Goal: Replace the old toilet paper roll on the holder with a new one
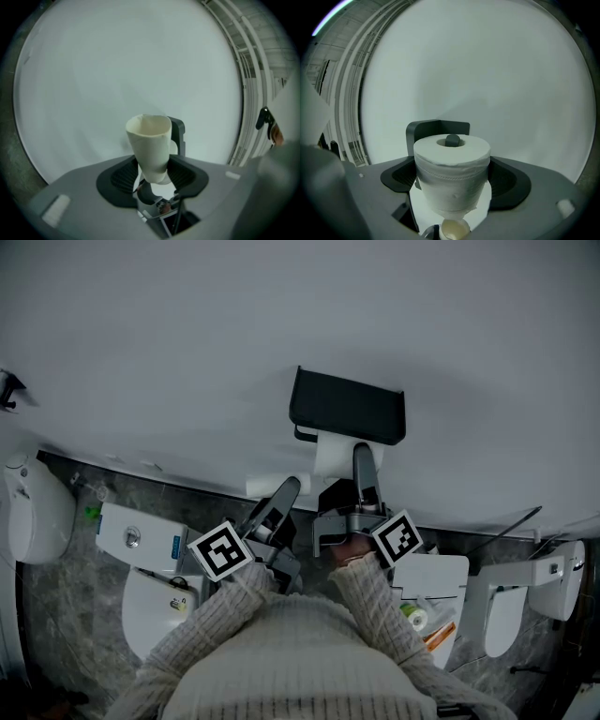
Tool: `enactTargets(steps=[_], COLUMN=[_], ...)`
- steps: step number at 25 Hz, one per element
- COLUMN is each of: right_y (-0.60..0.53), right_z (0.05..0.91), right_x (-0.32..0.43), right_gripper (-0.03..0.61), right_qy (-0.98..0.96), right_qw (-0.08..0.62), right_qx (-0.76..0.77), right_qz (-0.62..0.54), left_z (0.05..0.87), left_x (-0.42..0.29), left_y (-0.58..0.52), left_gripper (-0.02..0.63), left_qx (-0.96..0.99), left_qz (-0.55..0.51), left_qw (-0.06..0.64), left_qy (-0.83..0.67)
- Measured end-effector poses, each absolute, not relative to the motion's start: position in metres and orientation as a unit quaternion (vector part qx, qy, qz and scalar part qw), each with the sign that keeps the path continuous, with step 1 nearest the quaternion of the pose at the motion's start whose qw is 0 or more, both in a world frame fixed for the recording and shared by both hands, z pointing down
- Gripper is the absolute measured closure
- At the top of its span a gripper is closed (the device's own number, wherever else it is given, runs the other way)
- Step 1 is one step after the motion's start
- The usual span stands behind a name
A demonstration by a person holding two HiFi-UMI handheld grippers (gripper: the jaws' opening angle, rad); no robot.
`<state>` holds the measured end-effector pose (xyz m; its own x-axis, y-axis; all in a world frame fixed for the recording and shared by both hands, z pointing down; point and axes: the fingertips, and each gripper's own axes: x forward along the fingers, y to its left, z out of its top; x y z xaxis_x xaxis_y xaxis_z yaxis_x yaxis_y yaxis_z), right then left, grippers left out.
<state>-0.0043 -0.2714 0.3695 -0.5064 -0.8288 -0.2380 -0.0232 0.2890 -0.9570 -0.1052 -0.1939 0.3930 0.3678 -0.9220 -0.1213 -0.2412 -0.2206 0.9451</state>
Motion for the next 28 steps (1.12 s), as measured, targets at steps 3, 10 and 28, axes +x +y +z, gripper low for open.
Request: enactTargets(steps=[3,10,28], right_y=[-0.269,-0.267,-0.24], right_z=[0.372,0.374,0.378], right_x=[-0.018,-0.026,-0.025], right_gripper=[0.126,0.124,0.135], right_qy=[0.703,0.697,0.699], right_qw=[0.388,0.387,0.383], right_qx=[-0.299,-0.293,-0.239], right_qz=[-0.516,-0.528,-0.554], left_z=[0.396,0.394,0.399], left_x=[-0.113,-0.119,-0.109], left_y=[-0.191,-0.189,-0.174], left_gripper=[0.433,0.433,0.433], left_qx=[0.686,0.683,0.686], left_qz=[-0.373,-0.377,-0.368], left_qw=[0.46,0.46,0.471], left_qy=[-0.423,-0.425,-0.416])
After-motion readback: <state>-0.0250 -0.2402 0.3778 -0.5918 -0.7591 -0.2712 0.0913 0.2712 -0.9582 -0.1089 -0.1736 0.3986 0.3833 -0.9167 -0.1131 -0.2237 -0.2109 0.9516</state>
